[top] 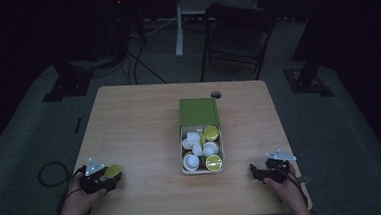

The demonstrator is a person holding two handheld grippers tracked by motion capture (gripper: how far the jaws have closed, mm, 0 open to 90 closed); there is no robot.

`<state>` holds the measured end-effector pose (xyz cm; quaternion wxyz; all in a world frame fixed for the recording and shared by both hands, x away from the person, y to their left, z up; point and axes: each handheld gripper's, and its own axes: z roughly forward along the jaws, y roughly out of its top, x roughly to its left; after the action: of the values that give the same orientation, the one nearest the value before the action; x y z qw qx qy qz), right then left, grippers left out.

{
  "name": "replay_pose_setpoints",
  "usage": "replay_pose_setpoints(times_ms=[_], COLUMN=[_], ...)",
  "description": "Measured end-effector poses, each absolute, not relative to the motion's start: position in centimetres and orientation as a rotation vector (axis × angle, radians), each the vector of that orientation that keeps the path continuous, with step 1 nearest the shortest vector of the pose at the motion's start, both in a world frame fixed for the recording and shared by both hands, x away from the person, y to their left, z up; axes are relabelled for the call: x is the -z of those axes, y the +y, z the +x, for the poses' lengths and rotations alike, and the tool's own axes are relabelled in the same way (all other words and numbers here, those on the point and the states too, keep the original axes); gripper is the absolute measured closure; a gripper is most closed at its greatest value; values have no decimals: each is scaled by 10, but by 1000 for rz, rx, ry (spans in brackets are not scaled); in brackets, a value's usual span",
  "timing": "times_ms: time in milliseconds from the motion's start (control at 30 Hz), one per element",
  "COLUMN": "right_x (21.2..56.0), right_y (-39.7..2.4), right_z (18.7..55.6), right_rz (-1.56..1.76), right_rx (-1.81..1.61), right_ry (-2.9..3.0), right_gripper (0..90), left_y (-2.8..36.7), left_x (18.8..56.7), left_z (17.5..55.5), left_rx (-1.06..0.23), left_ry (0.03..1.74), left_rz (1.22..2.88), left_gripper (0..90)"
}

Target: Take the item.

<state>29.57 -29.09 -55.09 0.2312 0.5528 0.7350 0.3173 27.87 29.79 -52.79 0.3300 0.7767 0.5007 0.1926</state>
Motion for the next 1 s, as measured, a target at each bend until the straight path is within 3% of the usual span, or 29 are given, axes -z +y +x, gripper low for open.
replay_pose_setpoints(times_ms=[333, 667, 1000], right_x=[551, 551, 551], right_y=[-291, -291, -291], right_z=[296, 296, 296], right_rz=[1520, 1520, 1520], right_rx=[-872, -873, -872], right_ry=[2021, 2021, 2021], right_gripper=[112, 113, 113], left_y=[303, 302, 298], left_x=[528, 520, 507], left_z=[279, 280, 279], left_rx=[-479, -506, -502], left_ry=[1334, 1327, 1273], left_rz=[2030, 2020, 2020], left_gripper=[388, 280, 259])
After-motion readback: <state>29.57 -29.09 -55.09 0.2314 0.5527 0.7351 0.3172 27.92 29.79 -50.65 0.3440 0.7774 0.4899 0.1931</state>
